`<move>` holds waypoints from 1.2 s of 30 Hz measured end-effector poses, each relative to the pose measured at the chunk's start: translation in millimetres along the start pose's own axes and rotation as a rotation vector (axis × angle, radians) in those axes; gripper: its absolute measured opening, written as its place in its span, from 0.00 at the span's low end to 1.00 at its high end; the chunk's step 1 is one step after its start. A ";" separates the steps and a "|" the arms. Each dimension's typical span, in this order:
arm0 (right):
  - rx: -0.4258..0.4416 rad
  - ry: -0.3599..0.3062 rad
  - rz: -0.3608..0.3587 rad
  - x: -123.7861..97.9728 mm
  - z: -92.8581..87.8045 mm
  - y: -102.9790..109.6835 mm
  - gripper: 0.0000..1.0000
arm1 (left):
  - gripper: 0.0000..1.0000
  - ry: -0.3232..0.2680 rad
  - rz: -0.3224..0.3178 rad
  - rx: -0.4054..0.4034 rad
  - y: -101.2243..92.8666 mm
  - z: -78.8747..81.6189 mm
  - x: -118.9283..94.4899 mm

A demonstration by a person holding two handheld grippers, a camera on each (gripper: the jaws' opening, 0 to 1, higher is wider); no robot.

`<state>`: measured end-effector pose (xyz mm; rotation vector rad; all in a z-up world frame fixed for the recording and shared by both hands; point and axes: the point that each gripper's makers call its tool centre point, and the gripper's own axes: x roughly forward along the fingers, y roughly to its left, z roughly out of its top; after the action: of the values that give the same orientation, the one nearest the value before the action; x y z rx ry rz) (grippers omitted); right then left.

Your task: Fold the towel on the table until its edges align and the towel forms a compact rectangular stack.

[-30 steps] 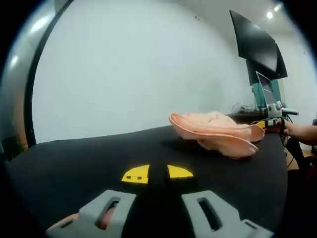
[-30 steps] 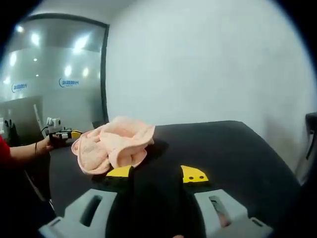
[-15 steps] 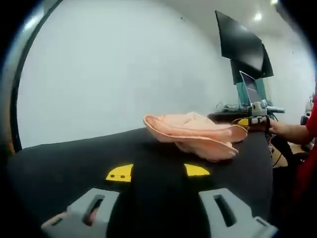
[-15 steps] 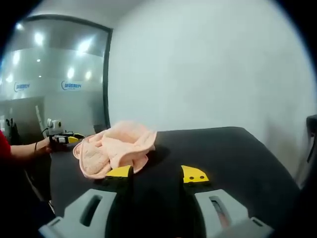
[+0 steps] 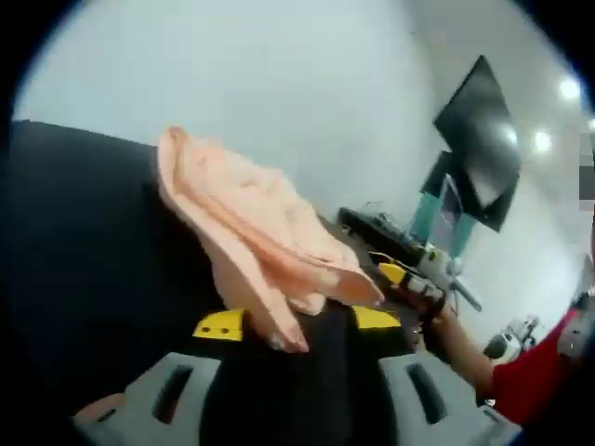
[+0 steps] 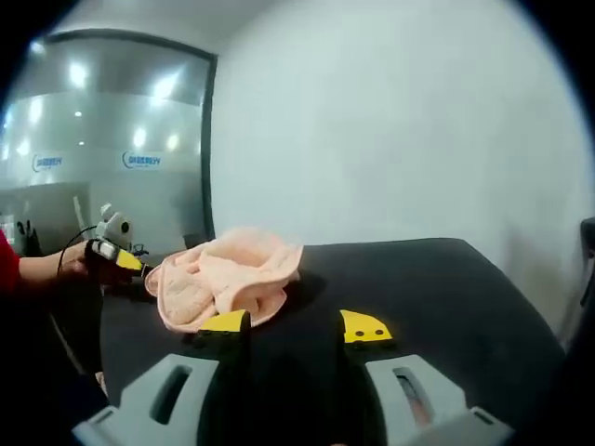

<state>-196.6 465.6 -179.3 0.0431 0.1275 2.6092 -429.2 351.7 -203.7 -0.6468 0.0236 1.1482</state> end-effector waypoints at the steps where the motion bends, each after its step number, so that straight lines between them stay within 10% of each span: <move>1: 0.000 0.002 -0.001 -0.1 -0.4 0.2 0.34 | 0.16 0.042 0.092 0.034 11.4 -10.6 -1.2; 8: 0.020 -0.007 0.005 -0.3 1.5 0.3 0.34 | 0.07 0.010 0.224 0.278 37.8 35.0 -31.4; 12: 0.237 -0.101 0.095 -4.5 24.7 12.4 0.35 | 0.06 -0.053 0.331 0.396 48.6 85.4 -75.6; 18: 0.084 -0.067 0.077 -2.6 15.2 21.6 0.35 | 0.04 -0.037 0.512 0.694 54.4 142.6 -135.4; 22: 0.069 -0.164 0.242 -4.0 39.8 61.5 0.34 | 0.04 -0.019 0.562 0.807 48.5 164.9 -157.9; 30: -0.276 -0.003 0.357 16.0 6.0 126.8 0.21 | 0.03 -0.055 0.594 0.869 34.5 181.5 -189.8; 36: -0.427 0.153 0.377 44.7 -30.0 132.2 0.20 | 0.03 -0.095 0.642 0.899 29.0 195.9 -220.8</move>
<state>-303.3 372.2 -195.8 -0.3114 -0.4237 2.9531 -608.3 269.6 18.0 0.2492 0.6687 1.6056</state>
